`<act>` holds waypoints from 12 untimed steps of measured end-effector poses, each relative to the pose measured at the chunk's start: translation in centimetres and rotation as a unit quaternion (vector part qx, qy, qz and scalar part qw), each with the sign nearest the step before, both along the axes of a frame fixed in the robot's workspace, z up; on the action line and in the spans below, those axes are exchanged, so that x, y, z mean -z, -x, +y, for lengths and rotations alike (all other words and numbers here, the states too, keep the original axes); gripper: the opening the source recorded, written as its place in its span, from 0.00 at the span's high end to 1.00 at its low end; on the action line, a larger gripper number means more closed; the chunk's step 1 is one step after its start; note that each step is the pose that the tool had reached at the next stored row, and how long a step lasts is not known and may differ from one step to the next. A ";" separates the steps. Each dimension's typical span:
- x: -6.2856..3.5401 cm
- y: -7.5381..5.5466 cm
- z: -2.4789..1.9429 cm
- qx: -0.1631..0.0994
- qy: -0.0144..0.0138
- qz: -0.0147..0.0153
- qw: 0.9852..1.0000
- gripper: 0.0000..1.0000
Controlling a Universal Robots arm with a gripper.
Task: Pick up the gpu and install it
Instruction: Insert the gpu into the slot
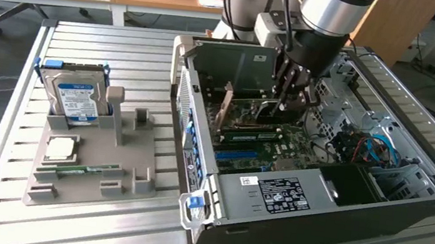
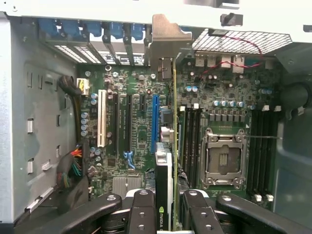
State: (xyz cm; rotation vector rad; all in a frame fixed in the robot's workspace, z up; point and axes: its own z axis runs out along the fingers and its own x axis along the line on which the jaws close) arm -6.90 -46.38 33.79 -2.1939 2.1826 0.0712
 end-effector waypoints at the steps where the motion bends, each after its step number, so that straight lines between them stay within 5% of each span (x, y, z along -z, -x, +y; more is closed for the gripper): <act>1: 0.16 0.0 -0.07 0.000 0.000 0.000 1.000 0.73; 12: 2.12 0.0 -0.18 0.000 0.000 0.000 1.000 0.73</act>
